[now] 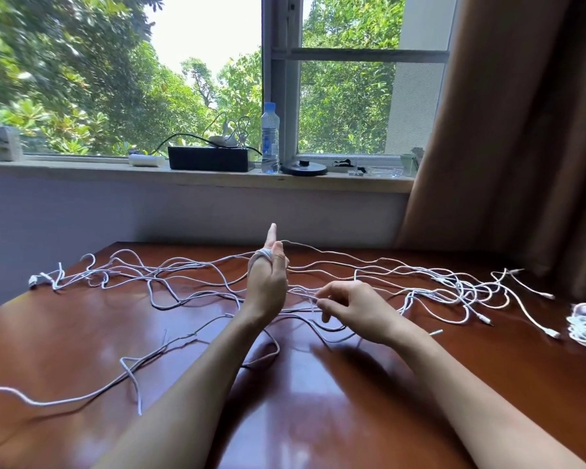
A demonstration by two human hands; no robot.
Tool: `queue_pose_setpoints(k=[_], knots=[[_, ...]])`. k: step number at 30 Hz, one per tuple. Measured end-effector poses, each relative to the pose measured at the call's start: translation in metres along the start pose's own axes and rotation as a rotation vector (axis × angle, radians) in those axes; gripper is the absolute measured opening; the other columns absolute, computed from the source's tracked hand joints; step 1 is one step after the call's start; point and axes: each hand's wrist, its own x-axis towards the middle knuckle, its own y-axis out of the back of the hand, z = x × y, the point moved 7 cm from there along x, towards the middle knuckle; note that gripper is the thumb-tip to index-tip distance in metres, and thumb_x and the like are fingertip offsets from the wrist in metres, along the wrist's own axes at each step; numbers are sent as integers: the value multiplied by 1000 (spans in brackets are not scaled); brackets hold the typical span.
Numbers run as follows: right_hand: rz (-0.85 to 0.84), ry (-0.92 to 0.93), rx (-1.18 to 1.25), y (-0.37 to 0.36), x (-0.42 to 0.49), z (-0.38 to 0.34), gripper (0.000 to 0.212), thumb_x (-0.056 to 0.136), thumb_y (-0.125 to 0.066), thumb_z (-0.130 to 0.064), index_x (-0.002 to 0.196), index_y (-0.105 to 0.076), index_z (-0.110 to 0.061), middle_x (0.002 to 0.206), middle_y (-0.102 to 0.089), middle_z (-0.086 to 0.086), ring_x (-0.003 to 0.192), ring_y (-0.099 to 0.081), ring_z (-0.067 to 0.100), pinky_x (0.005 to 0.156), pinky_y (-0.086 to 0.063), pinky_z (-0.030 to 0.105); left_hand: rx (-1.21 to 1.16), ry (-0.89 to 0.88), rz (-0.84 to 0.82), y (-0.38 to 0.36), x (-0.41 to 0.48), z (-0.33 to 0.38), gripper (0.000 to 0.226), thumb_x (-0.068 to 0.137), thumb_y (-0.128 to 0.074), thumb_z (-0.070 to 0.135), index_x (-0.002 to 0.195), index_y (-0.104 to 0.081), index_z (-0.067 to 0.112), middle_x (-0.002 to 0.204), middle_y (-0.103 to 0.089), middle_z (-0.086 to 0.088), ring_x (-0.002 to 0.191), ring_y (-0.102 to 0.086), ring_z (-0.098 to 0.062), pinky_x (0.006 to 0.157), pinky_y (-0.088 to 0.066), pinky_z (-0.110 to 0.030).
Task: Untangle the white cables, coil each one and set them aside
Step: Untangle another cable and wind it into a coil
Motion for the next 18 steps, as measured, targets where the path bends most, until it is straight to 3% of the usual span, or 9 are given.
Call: queue_pose_setpoints(k=[2, 5, 7, 9, 10, 12, 14, 16, 18], knots=[[27, 3, -42, 2, 1, 2, 6, 94, -71, -20, 95, -75, -16, 65, -72, 0, 52, -52, 5, 53, -42, 26, 131, -61, 0, 0, -3, 5, 58, 105, -33, 36, 159, -24, 16, 54, -34, 3, 50, -32, -16, 63, -40, -42], [52, 6, -47, 5, 0, 0, 8, 93, -73, -20, 92, -76, -13, 55, -63, -1, 41, -48, 4, 45, -40, 19, 224, -86, 21, 0, -6, 6, 51, 109, -33, 26, 158, -26, 13, 48, -42, 12, 52, -48, -8, 85, -46, -55], [63, 28, -55, 7, 0, -3, 7, 92, -74, -19, 92, -76, -13, 54, -61, -1, 40, -48, 3, 45, -41, 18, 184, -75, 27, 1, -4, 4, 55, 108, -32, 35, 159, -25, 17, 53, -46, 3, 61, -60, -14, 93, -45, -63], [73, 81, -107, 8, 1, -5, 6, 92, -74, -21, 96, -78, -18, 60, -65, 0, 47, -53, 4, 53, -47, 23, 159, -46, 16, 1, -2, -1, 59, 105, -31, 42, 159, -25, 21, 56, -49, 3, 76, -62, -41, 91, -47, -64], [80, 107, -139, 8, 1, -6, 8, 93, -73, -22, 99, -78, -21, 64, -67, -1, 52, -54, 4, 58, -48, 24, 153, -29, 14, 2, -2, -3, 60, 104, -31, 44, 159, -25, 23, 56, -47, 5, 70, -58, -40, 85, -50, -60], [105, 144, -215, 9, 0, -8, 14, 93, -70, -27, 105, -77, -28, 74, -70, -8, 63, -58, 3, 67, -49, 25, 209, -33, 12, 4, -2, -2, 61, 102, -30, 47, 159, -25, 26, 56, -45, -11, 56, -51, -28, 74, -50, -45], [153, 169, -324, 13, -4, -15, 19, 93, -66, -31, 109, -74, -37, 79, -69, -21, 71, -60, 0, 73, -50, 24, 345, -61, 2, 3, -4, 1, 57, 104, -29, 44, 158, -27, 28, 60, -53, -19, 54, -53, -22, 70, -47, -33], [213, 232, -381, 17, -7, -25, 22, 93, -65, -30, 110, -73, -40, 78, -63, -30, 70, -56, -8, 73, -50, 24, 405, -74, -5, 2, -5, 2, 54, 106, -29, 42, 158, -29, 28, 59, -57, -11, 56, -58, -14, 70, -48, -31], [269, 344, -381, 21, -10, -38, 21, 94, -67, -25, 110, -74, -36, 79, -57, -35, 71, -51, -14, 72, -47, 22, 407, -52, -6, 3, -5, 1, 56, 104, -27, 46, 153, -40, 23, 71, -67, -10, 71, -66, -19, 82, -52, -35]])
